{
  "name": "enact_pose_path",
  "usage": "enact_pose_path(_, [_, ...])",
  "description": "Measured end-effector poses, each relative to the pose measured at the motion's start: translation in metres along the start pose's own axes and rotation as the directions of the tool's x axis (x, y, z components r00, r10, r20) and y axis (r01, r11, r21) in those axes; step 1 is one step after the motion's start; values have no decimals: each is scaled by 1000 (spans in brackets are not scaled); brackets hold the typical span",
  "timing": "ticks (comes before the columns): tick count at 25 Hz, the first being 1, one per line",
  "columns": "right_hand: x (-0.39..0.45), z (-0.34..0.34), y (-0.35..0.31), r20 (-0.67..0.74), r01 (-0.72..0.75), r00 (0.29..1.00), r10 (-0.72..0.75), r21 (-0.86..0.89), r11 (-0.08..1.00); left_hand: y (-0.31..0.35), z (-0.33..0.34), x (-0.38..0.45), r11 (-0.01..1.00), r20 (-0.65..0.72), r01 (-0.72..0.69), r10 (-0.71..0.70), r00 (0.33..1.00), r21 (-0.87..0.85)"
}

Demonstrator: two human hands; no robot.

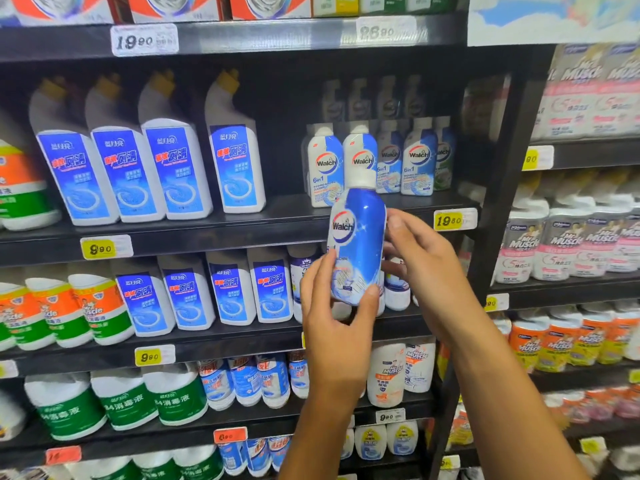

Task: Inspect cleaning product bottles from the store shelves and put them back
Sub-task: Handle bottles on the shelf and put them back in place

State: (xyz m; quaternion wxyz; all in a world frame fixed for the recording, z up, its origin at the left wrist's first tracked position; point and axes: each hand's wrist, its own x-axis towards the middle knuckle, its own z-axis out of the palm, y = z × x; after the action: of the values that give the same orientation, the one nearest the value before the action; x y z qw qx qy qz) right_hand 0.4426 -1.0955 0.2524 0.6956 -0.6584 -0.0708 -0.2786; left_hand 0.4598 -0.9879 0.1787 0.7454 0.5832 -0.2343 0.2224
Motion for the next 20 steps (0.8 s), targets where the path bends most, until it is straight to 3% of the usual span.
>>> enact_pose_path(3, [-3,6,2,56,-36,998,35,22,999,-13,-1,2,867,-31,-226,267,963,444])
enact_pose_path(5, [-1,6,2,39,-38,998,40,-33,999,-19,-4,4,809,22,-242,273,962,535])
enact_pose_path(7, [2,2,1,4,-10,1000,11,-74,997,-17,-6,7,880,73,-147,127,989,451])
enact_pose_path(9, [5,-4,0,-22,-4,1000,2,-79,997,-12,-7,12,971,136,-29,-3,991,237])
enact_pose_path(12, [13,-16,3,-57,-8,998,-1,-145,989,-8,-7,23,992,192,122,-118,974,-13])
enact_pose_path(17, [60,-54,0,-128,14,991,-31,-136,991,-5,30,67,990,408,139,-131,904,11])
enact_pose_path(20, [113,-80,0,-176,64,980,-93,-168,984,-7,65,109,989,500,60,-119,858,133])
